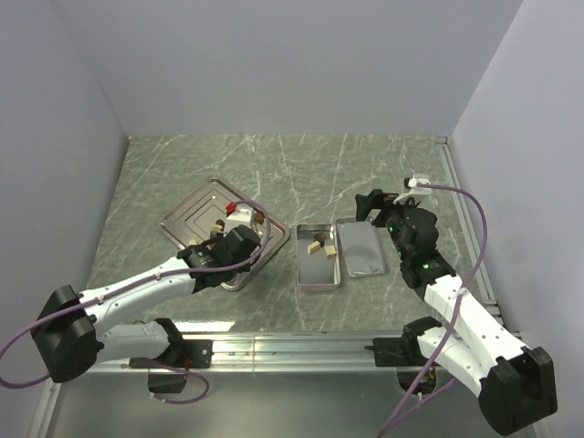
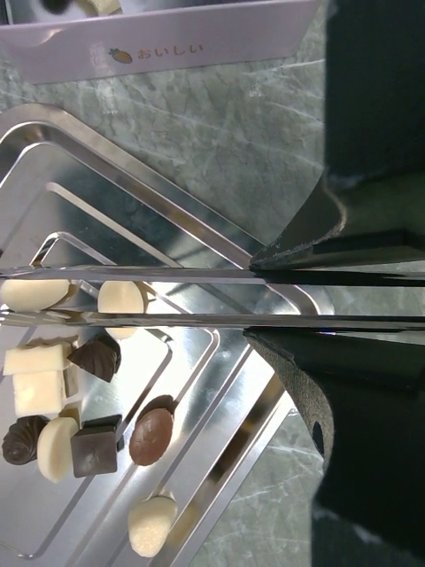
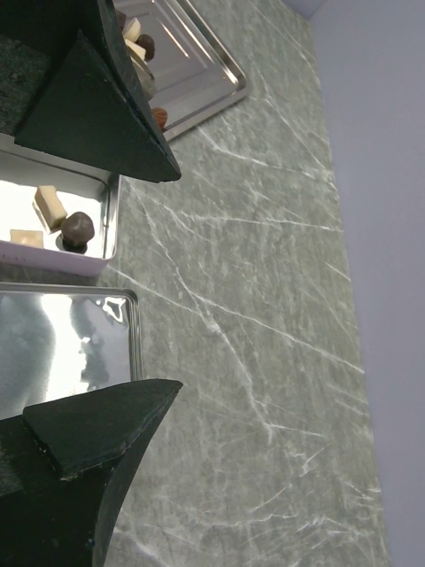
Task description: Pack the chocolate
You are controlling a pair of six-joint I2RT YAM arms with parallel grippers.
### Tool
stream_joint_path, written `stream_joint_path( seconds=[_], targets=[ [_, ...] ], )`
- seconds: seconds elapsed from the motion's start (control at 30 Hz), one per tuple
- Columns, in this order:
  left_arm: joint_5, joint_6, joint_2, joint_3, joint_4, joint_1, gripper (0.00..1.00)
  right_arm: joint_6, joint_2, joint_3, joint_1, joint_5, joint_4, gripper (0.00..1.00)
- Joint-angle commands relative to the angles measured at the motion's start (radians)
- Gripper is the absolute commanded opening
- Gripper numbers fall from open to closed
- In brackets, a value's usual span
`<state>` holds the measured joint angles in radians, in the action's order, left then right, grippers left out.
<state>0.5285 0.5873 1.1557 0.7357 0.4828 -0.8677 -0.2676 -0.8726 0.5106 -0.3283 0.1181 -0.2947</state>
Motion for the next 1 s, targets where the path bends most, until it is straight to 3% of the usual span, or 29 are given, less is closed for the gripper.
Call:
stream_joint_path(
  seconds=[0.0, 0.53, 0.77, 0.97],
  targets=[
    [0.021, -0.006, -0.057, 0.034, -0.027, 0.003, 0.27, 0.014, -0.002, 0.055, 0.003, 0.002, -0.015, 0.98],
    [-0.079, -0.081, -0.195, -0.007, -0.141, -0.042, 0.25, 0.011, -0.002, 0.055, 0.002, 0.002, -0.015, 0.98],
    [-0.249, -0.164, -0.264, -0.039, -0.265, -0.105, 0.26, 0.011, -0.002, 0.055, 0.002, -0.001, -0.015, 0.98],
    [-0.312, -0.205, -0.242, -0.038, -0.302, -0.158, 0.26, 0.013, -0.006, 0.057, 0.002, 0.0, -0.017, 0.98]
  ],
)
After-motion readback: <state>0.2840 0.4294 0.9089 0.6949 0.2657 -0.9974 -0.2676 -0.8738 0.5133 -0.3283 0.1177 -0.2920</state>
